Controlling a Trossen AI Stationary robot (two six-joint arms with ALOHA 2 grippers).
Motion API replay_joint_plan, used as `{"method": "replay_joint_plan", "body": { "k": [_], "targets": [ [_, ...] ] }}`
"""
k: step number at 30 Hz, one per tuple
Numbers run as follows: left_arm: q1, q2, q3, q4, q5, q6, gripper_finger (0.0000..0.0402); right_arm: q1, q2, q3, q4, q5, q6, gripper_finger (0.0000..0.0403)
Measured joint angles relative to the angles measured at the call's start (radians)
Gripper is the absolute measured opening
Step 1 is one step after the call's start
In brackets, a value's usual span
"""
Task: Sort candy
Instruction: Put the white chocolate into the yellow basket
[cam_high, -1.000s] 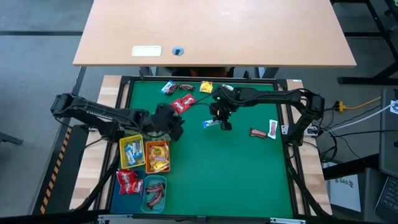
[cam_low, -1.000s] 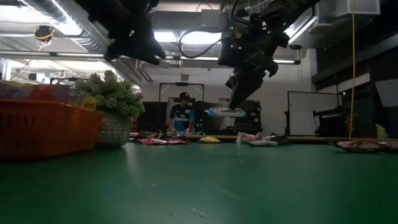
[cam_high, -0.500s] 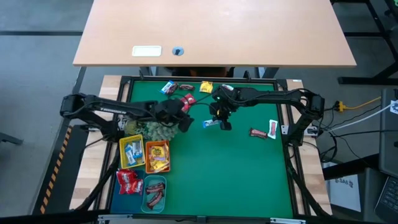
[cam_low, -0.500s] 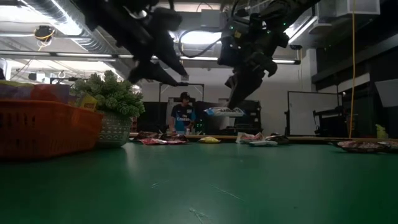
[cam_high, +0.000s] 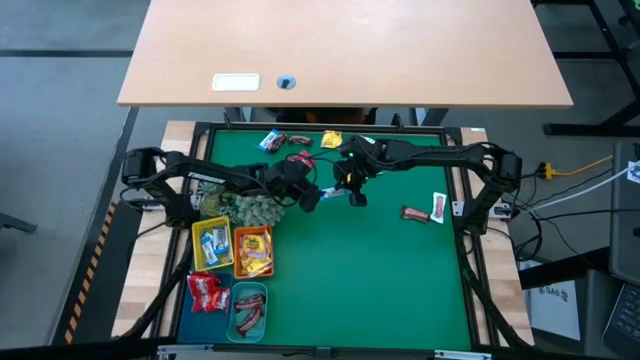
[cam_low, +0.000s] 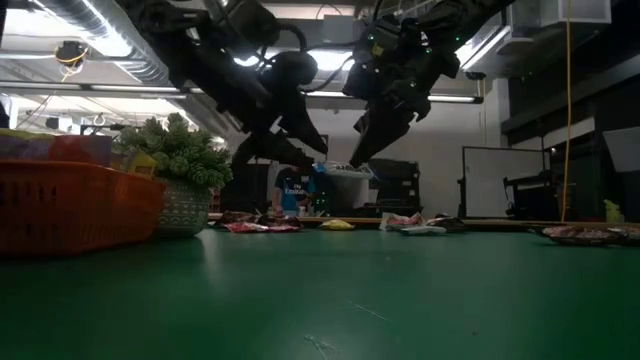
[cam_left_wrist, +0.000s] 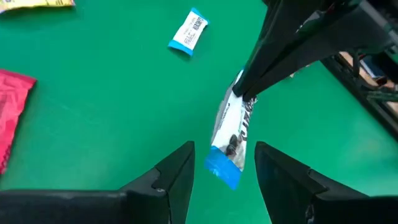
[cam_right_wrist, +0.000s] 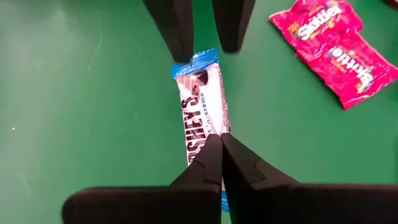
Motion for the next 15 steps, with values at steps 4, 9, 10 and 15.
{"method": "replay_joint_plan", "body": {
  "k": [4,9,10,15],
  "targets": [
    [0.008,0.001,0.000,0.020,0.000,0.016,0.0161,0.000,0.000,0.000,0.015,0.000,0.000,0.0001],
    [0.016,0.001,0.000,0.017,0.000,0.016,0.0161,0.000,0.000,0.000,0.055,0.000,0.000,0.0000],
    [0.016,0.001,0.000,0.016,0.000,0.016,0.0161,0.000,0.000,0.000,0.064,0.000,0.000,0.0000],
    [0.016,0.001,0.000,0.016,0.000,0.016,0.0161,0.000,0.000,0.000,0.114,0.000,0.001,0.0000]
  ]
}}
